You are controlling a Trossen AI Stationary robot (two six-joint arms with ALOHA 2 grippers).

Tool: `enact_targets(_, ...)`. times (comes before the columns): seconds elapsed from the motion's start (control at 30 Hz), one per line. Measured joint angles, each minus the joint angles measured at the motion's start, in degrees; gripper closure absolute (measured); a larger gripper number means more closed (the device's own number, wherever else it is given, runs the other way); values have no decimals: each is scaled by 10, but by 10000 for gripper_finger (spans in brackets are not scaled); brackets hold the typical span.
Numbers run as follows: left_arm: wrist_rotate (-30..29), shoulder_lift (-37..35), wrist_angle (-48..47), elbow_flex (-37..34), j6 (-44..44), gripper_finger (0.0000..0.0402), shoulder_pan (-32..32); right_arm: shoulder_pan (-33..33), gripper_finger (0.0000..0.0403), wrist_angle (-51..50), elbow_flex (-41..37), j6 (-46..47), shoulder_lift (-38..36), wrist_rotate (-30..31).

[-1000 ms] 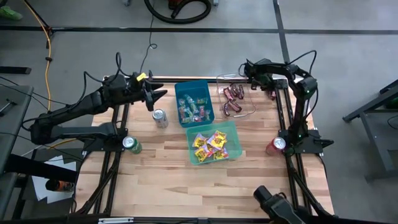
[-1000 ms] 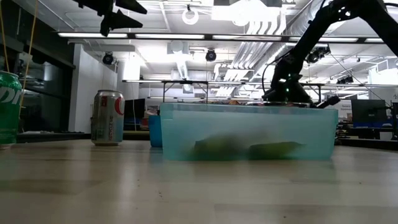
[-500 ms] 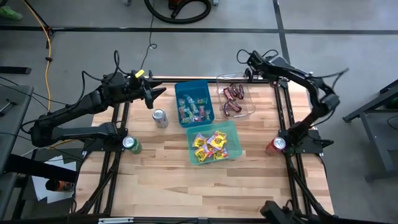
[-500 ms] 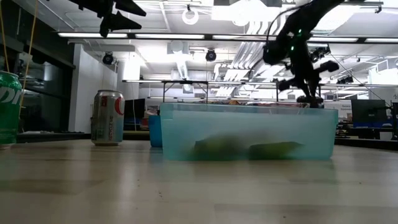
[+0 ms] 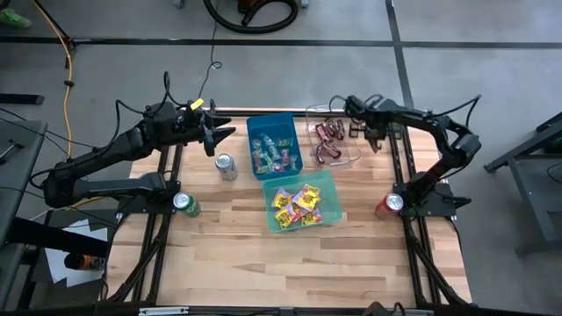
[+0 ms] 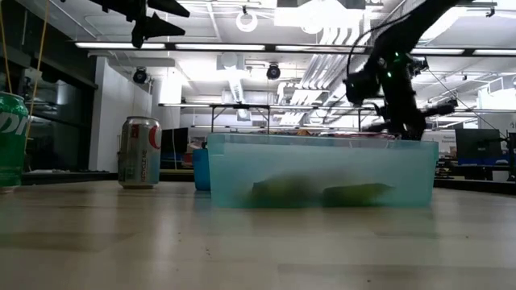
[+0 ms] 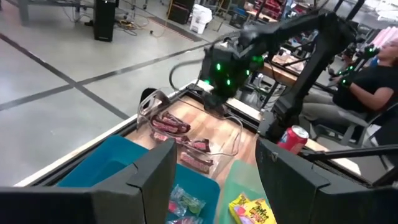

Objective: Sort candy
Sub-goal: Put the brown candy into the transparent bin

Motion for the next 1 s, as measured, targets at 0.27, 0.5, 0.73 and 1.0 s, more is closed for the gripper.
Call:
enact_targets(0.27,-13,0,0,0,-21,197,0,6,389,100,-112,-12,-2,-60)
enact_targets(0.5,-49,0,0,0,-62,197,0,9,313,87,-108,-85,-13,-27)
enact_targets(0.73,-49,0,0,0,-83,197,0,-3,266,94,-107,-124,-25,-20)
enact_targets(1.0,-49,0,0,0,-83,197,0,-29,288,68,-107,-96,-25,11)
